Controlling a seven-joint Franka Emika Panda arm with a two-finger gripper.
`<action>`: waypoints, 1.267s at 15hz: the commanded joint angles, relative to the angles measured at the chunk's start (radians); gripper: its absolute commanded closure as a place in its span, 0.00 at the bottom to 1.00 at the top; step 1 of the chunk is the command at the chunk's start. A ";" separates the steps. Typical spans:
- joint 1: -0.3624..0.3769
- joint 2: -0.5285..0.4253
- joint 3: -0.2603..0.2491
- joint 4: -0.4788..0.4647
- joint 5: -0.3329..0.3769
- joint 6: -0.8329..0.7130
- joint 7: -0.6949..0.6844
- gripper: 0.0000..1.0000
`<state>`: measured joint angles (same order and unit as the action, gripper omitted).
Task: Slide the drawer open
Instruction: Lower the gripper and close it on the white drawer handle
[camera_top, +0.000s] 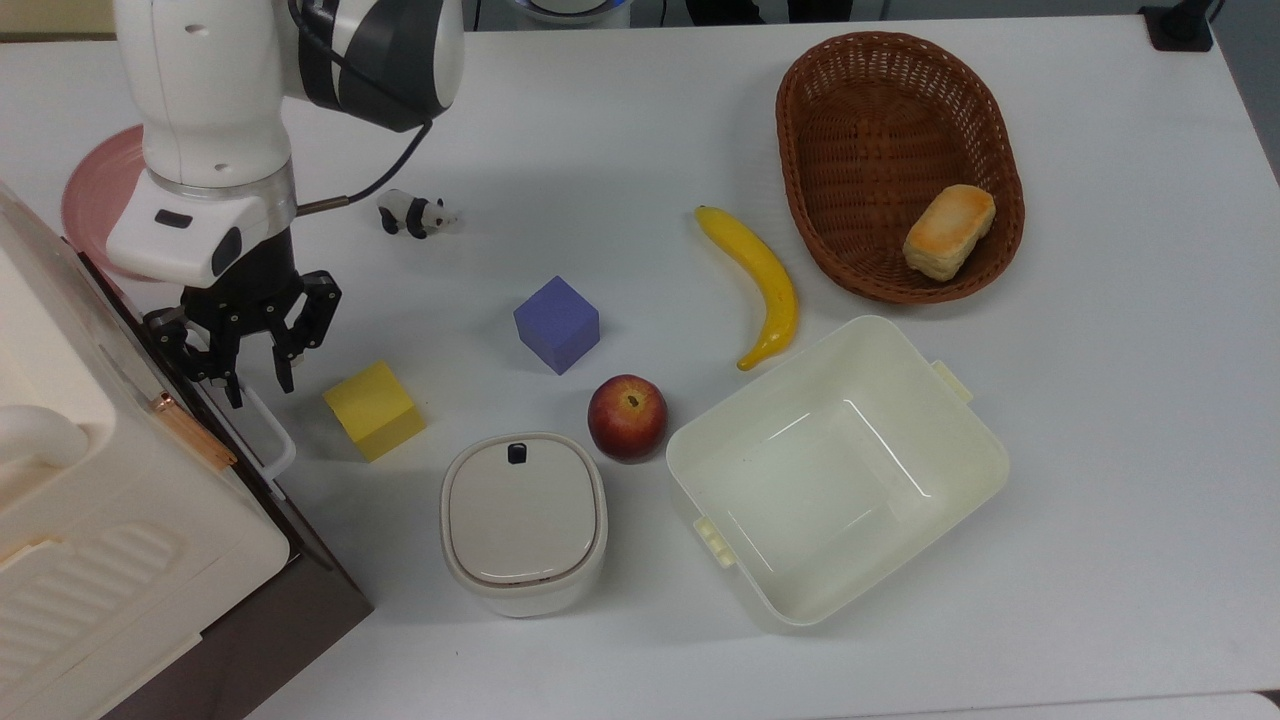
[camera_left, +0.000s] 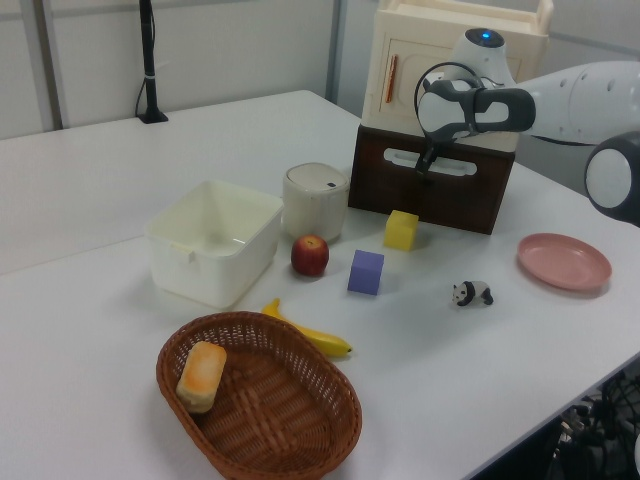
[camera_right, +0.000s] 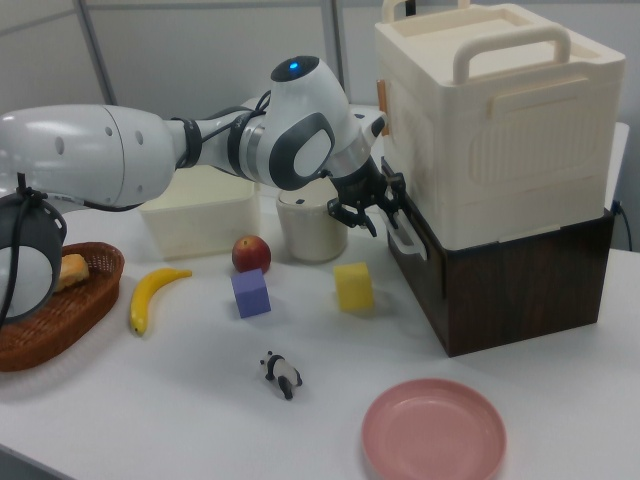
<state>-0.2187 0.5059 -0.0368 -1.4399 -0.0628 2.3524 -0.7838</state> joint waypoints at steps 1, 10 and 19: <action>-0.002 0.000 0.008 -0.001 -0.015 0.015 0.001 0.62; -0.004 0.000 0.006 -0.001 -0.019 0.015 -0.011 0.85; -0.004 -0.001 0.008 -0.001 -0.019 0.015 -0.011 0.87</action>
<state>-0.2195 0.5064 -0.0366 -1.4378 -0.0653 2.3535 -0.8170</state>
